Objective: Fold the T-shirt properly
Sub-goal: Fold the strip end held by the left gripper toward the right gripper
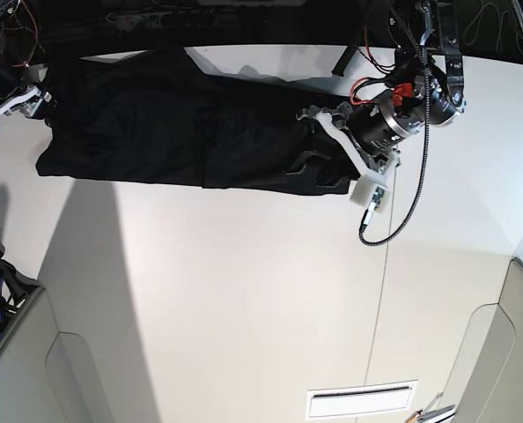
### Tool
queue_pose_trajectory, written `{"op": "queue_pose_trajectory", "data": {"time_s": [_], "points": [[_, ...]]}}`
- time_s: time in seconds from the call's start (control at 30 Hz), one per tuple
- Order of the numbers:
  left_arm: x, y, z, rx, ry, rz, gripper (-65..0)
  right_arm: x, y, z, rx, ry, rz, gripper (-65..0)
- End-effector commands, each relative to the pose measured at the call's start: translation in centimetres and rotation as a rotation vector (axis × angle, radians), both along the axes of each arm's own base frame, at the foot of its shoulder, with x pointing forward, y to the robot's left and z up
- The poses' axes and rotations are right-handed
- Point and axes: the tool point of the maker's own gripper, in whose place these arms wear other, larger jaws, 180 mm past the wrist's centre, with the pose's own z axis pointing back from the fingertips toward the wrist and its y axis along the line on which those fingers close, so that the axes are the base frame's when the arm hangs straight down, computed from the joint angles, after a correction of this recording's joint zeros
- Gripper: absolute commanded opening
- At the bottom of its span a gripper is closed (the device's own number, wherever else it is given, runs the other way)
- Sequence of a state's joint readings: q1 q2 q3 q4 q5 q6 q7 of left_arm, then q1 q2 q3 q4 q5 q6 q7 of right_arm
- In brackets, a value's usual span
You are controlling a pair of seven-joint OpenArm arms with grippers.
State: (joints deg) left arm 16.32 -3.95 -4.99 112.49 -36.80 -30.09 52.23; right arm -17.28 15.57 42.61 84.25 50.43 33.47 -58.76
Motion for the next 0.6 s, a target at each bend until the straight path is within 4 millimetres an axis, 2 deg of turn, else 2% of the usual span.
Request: {"op": "queue_pose_trajectory", "data": {"time_s": [0.0,0.33,0.43,0.57], "points": [[0.5,-0.3,1.3,-0.023,-0.046,-0.006,-24.9,0.1,0.0,0.2,-0.016,-0.003,0.035,-23.2],[0.5,-0.3,1.3,-0.023,-0.046,-0.006,-24.9,1.5,5.9,-0.3,0.088,-0.016,0.181,-23.2],[0.5,-0.3,1.3,-0.022,-0.046,-0.006,-24.9,2.0,6.7,-0.3,0.093,-0.019,0.206,-23.3],[0.5,-0.3,1.3,-0.022,-0.045,-0.007,-24.9,2.1,6.9,-0.3,0.095,-0.023,0.210,-23.5]]}}
